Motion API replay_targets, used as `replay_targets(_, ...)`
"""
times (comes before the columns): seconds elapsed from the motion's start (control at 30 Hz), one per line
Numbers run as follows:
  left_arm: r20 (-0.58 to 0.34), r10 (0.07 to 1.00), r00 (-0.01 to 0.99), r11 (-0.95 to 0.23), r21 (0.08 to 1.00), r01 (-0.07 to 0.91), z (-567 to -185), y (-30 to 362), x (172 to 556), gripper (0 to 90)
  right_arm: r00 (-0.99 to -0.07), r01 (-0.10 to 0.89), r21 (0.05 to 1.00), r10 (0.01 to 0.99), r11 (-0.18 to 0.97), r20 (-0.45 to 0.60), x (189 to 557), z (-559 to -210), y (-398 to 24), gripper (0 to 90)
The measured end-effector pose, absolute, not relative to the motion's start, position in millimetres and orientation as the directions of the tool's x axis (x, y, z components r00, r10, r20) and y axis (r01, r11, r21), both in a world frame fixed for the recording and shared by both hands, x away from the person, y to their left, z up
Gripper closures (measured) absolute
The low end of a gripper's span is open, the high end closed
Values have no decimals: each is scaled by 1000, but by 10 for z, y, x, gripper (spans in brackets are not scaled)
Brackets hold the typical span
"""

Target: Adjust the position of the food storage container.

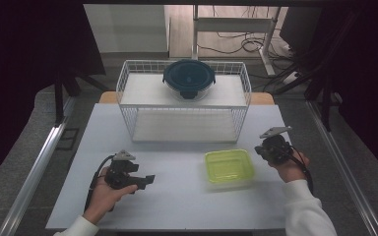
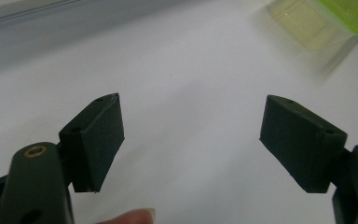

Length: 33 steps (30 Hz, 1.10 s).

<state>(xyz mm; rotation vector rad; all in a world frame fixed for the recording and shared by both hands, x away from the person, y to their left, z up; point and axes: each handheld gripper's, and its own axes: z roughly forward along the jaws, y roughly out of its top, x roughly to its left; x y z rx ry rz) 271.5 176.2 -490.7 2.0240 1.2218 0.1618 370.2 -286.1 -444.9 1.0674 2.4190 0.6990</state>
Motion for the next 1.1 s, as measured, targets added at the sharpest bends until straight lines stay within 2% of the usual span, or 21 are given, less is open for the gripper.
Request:
replay_targets(0.13,-260,806,531,-255,657,709,-4913,1776,2717,215,-586,619,587,805,521,-96,3725,-4520,-2936,886)
replay_targets(0.23,-260,807,530,-256,655,711,-4921,1776,2721,215,-543,689,566,840,454,-12,3763,-4566,-2979,886)
replay_targets(0.33,-260,806,531,-258,655,711,-4922,1772,2720,214,-542,700,558,841,446,7,3764,-4579,-2968,887)
replay_targets(1.1,-258,807,531,-263,648,715,-4932,1778,2732,215,-574,706,507,819,496,-1,3711,-4676,-2742,886)
